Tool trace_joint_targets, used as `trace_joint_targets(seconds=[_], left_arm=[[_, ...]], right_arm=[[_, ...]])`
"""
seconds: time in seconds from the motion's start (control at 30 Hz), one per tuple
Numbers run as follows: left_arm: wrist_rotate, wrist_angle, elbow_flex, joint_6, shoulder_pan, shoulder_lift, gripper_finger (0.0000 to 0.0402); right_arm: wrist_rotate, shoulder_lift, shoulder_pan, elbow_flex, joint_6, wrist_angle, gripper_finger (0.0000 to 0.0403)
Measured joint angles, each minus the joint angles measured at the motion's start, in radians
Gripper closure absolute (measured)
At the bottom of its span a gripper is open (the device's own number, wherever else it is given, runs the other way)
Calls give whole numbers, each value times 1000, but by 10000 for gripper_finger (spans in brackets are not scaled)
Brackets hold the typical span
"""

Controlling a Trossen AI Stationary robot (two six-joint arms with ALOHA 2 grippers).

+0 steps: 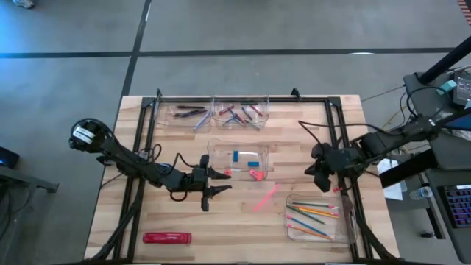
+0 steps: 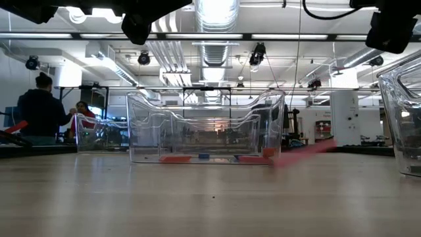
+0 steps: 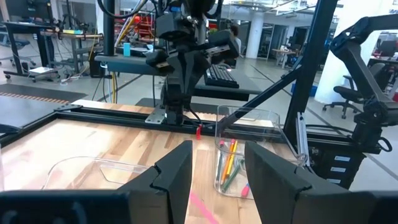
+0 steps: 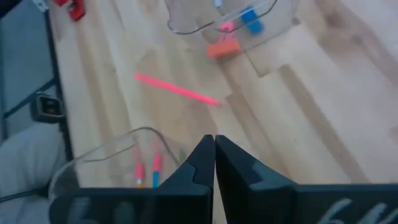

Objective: Sort crayons/erasers/pens/pencils in bins
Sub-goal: Put the pink pencil into the bottom transparent bin

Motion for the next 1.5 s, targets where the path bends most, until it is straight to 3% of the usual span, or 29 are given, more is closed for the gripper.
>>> trace_joint_targets(seconds=[0.2, 0.43, 0.87, 1.07, 1.27, 1.4, 1.5], left_arm=[[3, 1, 0, -1, 0, 0, 270], [111, 3, 38, -28, -2, 35, 270], [184, -181, 327, -166, -47, 453, 269], [248, -194, 440, -162, -47, 581, 229], [197, -445, 559, -205, -47, 635, 170], [144, -616, 633, -263, -47, 665, 160], [140, -646, 669, -289, -47, 685, 160]], right_arm=[[28, 54, 7, 3, -13, -4, 394], [28, 124, 7, 3, -67, 14, 391], [28, 206, 7, 4, -145, 188, 302], [55, 252, 7, 5, -134, 203, 251], [58, 288, 10, 6, -136, 254, 236], [82, 306, 21, 5, -204, 337, 241], [82, 319, 27, 5, -245, 386, 246]])
